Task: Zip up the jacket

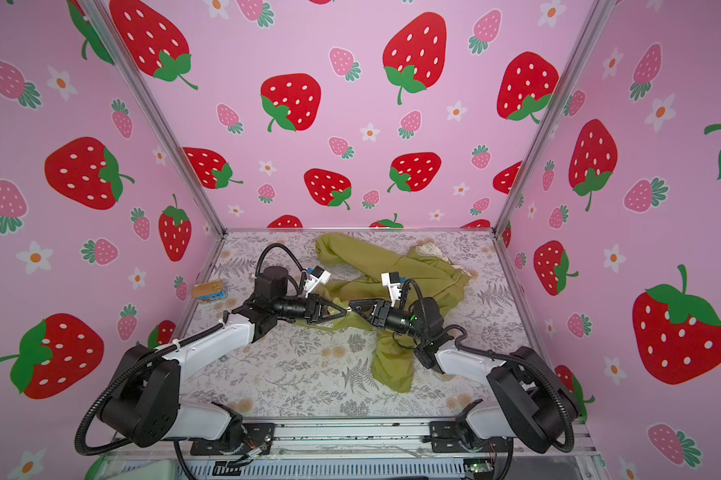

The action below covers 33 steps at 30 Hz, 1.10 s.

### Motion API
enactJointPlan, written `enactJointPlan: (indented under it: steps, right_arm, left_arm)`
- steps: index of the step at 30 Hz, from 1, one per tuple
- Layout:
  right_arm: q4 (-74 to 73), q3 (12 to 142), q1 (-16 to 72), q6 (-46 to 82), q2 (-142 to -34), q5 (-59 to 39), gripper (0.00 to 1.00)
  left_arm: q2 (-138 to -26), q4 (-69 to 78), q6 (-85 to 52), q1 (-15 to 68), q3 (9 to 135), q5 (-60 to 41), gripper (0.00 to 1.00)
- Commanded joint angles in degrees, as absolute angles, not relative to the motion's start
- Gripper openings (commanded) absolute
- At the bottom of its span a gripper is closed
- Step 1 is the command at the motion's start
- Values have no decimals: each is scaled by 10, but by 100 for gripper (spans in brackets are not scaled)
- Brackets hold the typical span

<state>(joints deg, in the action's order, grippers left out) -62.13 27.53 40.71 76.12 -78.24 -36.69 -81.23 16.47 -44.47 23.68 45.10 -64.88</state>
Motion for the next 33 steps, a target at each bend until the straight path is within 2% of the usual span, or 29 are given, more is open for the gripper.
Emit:
enactJointPlan:
  steps: [1,7,21,33]
  right_arm:
    - [-627,269,405,756,-768,-364,45]
    - [-620,268,405,756,-776,-363,37]
    - [-603,256,399,750,-768,-356,37]
    - [-600,253,396,750,-771,-356,22]
  left_arm:
    - [-809,169,-447,238,468,-649,0]
    - [-807,170,-447,238,468,-649,0]
    - [-803,171,-449,238,468,-647,0]
    - [-801,174,-450,238,465,-648,0]
